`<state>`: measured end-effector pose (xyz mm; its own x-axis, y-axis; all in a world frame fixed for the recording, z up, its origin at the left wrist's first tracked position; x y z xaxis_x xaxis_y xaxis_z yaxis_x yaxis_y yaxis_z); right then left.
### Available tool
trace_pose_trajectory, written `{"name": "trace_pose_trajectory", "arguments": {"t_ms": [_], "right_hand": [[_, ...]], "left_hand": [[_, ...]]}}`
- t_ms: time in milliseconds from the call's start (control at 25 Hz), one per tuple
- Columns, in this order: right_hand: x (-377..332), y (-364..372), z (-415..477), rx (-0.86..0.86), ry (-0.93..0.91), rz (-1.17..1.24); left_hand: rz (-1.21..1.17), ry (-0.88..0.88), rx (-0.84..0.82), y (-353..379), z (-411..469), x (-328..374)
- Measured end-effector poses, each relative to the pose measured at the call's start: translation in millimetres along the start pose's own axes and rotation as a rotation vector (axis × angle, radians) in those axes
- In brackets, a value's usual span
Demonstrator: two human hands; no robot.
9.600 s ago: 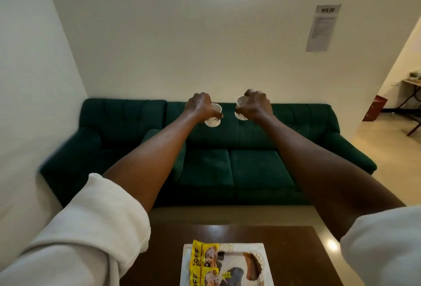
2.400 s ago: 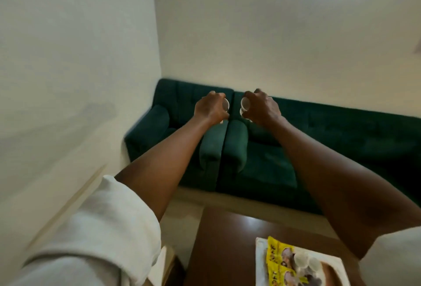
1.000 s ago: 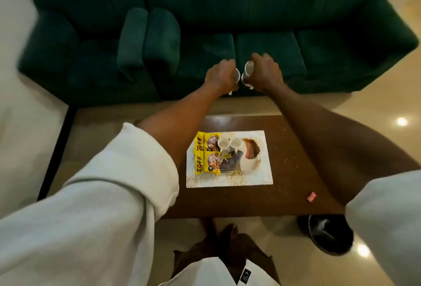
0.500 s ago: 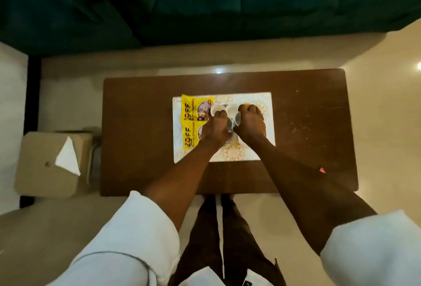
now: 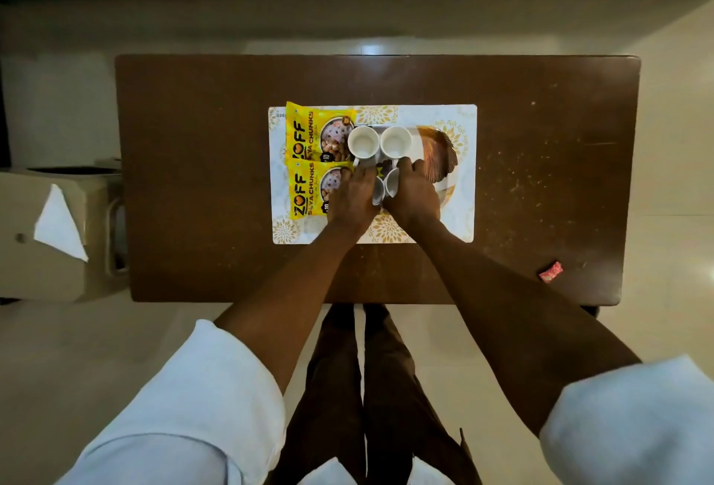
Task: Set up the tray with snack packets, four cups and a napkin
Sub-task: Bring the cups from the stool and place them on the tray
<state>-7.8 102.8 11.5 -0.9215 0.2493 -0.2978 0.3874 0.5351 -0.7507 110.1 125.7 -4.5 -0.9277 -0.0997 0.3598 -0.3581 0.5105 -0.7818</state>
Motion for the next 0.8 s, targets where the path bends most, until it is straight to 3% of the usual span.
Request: {"name": "trace_pose_trajectory", "arguments": {"t_ms": [800], "right_hand": [[9.8, 33.0, 4.5, 0.117, 0.054, 0.203]], "left_hand": [[-0.004, -0.015, 0.112, 11.4, 1.3, -12.3]]}}
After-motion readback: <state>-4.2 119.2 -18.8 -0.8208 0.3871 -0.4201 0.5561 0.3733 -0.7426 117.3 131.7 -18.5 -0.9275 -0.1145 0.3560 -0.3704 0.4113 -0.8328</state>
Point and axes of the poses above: each hand's wrist, its own z-axis towards the middle knuckle, its own y-axis out of the palm, x = y × z, the point moved 8 cm from there along z, towards the middle knuckle, and after that the axes turned 6 degrees about y, right-handed, at the moved point
